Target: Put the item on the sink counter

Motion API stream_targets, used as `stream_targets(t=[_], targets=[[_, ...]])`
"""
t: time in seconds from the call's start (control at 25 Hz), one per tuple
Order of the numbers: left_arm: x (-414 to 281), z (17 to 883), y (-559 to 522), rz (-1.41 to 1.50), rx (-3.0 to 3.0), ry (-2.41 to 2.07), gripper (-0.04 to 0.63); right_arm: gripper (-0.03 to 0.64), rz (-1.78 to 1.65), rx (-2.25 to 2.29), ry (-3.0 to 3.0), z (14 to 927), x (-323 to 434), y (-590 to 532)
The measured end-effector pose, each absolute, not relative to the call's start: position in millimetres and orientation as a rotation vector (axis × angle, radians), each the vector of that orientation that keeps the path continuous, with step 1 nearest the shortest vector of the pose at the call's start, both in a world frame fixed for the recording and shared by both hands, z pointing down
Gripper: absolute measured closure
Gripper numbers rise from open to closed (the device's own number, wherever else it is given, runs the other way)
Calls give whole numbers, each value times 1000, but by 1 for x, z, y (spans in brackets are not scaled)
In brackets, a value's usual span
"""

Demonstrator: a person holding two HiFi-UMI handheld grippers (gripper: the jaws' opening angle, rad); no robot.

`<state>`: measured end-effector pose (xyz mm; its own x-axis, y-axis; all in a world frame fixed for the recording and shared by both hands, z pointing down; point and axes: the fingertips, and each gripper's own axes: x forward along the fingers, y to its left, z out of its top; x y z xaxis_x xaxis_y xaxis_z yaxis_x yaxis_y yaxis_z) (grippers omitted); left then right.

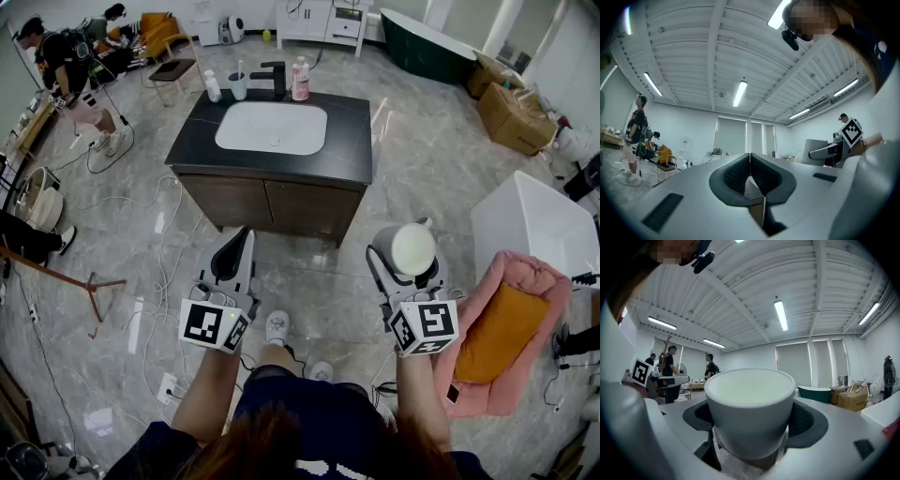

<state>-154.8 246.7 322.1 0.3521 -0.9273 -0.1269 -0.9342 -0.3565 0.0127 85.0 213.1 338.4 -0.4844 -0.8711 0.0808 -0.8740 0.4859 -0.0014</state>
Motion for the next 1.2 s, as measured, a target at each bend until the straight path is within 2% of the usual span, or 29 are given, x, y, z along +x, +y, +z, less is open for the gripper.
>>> stream_targets(t=[0.4,1.2], targets=[[-98,317,375,162,-2497,1775,572,164,53,1506,-2701,331,132,331],[-69,308,420,171,-2493,1764,572,164,101,1567,-2736,316,170,385]])
